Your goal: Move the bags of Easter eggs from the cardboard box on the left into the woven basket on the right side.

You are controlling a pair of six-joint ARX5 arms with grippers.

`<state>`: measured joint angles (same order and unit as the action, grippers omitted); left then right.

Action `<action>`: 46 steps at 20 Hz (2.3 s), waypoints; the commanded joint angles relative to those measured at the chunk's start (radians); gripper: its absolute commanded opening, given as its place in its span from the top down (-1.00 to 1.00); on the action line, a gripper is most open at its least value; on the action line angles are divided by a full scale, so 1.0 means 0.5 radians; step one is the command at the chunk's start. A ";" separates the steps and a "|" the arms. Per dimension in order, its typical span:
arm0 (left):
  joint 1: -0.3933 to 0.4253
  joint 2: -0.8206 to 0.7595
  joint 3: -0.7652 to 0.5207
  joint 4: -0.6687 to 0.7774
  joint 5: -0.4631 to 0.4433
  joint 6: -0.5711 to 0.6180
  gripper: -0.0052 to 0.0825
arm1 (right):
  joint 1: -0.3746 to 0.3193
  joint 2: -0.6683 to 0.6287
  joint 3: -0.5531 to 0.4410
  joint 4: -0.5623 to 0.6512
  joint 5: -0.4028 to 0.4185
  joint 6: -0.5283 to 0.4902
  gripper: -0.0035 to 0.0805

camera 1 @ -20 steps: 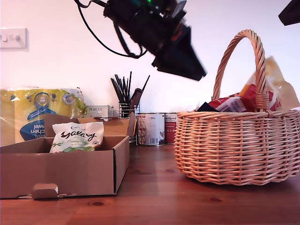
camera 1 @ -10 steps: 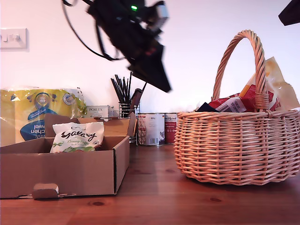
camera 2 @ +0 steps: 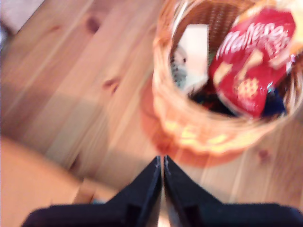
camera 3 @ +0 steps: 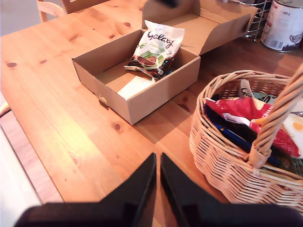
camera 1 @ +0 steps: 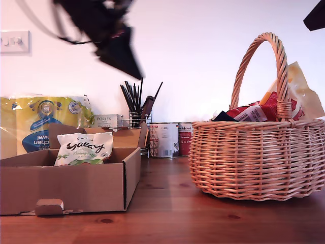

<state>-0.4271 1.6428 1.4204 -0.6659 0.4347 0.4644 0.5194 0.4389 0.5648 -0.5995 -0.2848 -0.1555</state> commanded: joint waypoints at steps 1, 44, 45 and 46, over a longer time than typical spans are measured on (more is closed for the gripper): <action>0.065 -0.123 -0.214 0.115 -0.001 -0.085 0.93 | 0.007 0.024 0.012 0.011 0.010 -0.002 0.95; 0.601 0.364 -0.181 0.388 -0.124 0.919 -0.62 | 0.008 0.098 0.012 0.024 0.013 -0.002 0.95; 0.591 0.386 -0.181 0.401 -0.124 0.924 -0.62 | 0.008 0.098 0.012 0.024 0.014 -0.002 0.95; 0.581 0.408 -0.181 0.403 -0.125 0.924 -0.62 | 0.008 0.098 0.011 0.024 0.014 -0.002 0.95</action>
<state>-0.1291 1.8252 1.3373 -0.4702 0.3683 0.9203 0.5194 0.4889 0.5648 -0.5949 -0.2779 -0.1555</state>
